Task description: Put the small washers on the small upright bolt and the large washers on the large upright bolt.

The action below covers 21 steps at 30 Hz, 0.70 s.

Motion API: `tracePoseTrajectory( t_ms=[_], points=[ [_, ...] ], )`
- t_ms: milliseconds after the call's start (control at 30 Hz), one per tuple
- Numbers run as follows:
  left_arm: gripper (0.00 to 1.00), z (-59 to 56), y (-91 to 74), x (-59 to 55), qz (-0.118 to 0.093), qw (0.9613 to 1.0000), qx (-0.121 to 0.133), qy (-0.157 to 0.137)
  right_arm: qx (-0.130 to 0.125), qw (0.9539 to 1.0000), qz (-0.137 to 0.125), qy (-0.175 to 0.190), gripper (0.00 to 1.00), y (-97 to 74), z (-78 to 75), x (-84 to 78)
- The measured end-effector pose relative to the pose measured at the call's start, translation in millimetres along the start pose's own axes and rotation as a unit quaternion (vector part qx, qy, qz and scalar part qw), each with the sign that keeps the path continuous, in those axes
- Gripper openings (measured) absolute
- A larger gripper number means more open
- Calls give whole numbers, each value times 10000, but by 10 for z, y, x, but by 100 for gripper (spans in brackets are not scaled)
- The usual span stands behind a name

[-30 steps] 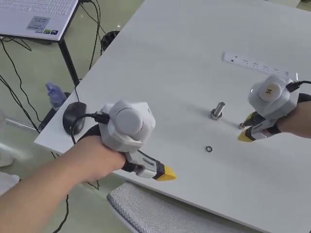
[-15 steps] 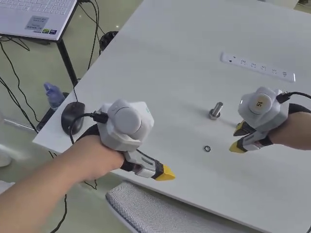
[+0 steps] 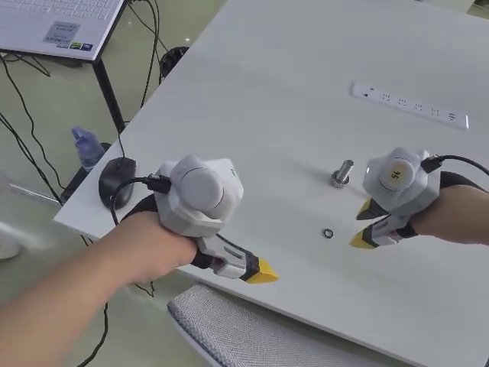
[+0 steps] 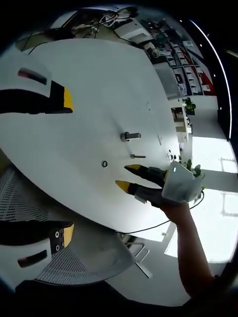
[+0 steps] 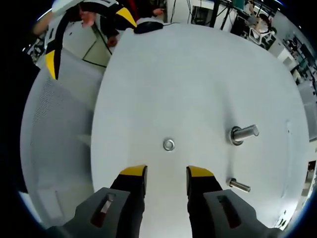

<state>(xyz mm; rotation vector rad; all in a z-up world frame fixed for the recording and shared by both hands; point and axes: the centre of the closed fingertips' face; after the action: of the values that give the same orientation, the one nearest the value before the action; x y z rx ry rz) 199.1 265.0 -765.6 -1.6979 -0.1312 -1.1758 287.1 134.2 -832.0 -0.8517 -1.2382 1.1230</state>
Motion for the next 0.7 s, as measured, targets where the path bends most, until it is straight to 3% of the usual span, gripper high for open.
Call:
tracePoseTrajectory(
  t_ms=[700],
  points=[
    [90, 29, -30, -10, -21, 10000, 41, 21, -1, 10000, -30, 32, 32, 396, -81, 163]
  ],
)
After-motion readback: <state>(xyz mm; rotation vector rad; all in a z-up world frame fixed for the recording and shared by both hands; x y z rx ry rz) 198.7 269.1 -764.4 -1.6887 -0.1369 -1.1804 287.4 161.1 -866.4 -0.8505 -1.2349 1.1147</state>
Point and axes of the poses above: the centre of the closed fingertips' face, and the gripper's own axes: y roughly forward along the fingers, z roughly to its left, x roughly out of its top, and after that the axes turned 9 degrees about x, right-handed
